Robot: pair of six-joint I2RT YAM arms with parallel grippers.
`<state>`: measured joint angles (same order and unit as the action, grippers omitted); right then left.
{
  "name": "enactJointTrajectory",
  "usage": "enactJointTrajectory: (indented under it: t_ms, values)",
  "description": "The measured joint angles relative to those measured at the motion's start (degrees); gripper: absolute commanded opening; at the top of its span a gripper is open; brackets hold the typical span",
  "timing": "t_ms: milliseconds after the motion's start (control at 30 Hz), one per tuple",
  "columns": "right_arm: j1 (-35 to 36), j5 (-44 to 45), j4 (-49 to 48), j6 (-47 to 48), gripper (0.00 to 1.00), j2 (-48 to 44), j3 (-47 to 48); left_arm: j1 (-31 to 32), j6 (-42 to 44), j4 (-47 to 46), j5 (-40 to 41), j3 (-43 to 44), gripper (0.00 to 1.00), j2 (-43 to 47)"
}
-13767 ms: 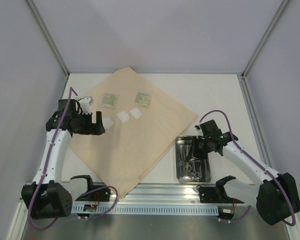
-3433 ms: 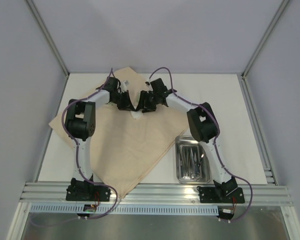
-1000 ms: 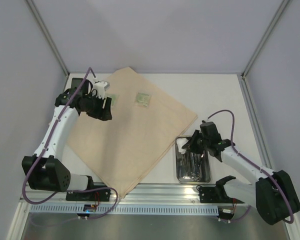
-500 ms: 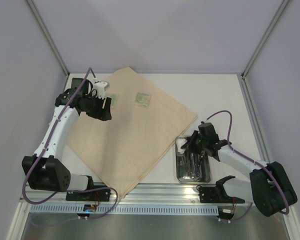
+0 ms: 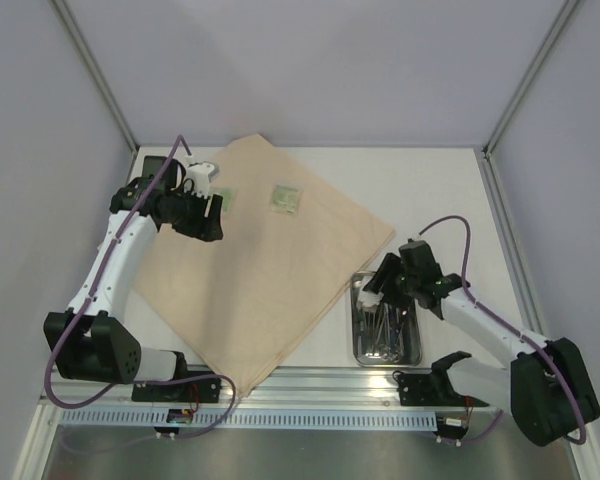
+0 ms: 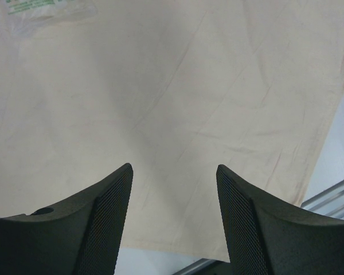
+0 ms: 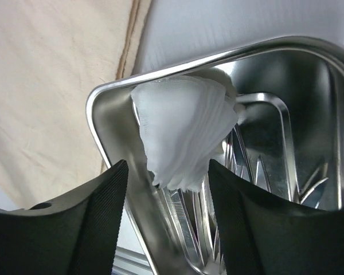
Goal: Prepare the surgical pack
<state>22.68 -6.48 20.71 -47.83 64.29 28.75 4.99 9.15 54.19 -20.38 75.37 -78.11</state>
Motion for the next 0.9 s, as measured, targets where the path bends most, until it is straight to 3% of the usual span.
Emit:
enactJointTrajectory:
  t_ms: [233, 400, 567, 767, 900]
  values:
    - [0.0, 3.5, 11.1, 5.0, 0.68, -4.7, 11.2, 0.0, 0.1, 0.0, 0.5, 0.0, 0.70, 0.0]
    - [0.0, 3.8, 15.3, 10.3, 0.68, 0.9, 24.8, 0.0, 0.2, -0.1, 2.0, 0.0, 0.70, -0.2]
    - [-0.1, -1.9, 11.8, 13.3, 0.68, 18.4, 43.9, -0.9, 0.4, -0.4, 4.5, -0.7, 0.72, -0.3]
    - [0.1, -10.3, 3.3, 11.6, 0.70, 48.3, 67.1, -3.8, 1.4, -0.4, 8.3, -3.5, 0.72, -0.4]
    - [0.7, -13.1, 3.3, 10.0, 0.70, 64.9, 81.2, -4.1, 1.7, -0.5, 11.0, -5.2, 0.72, -0.6]
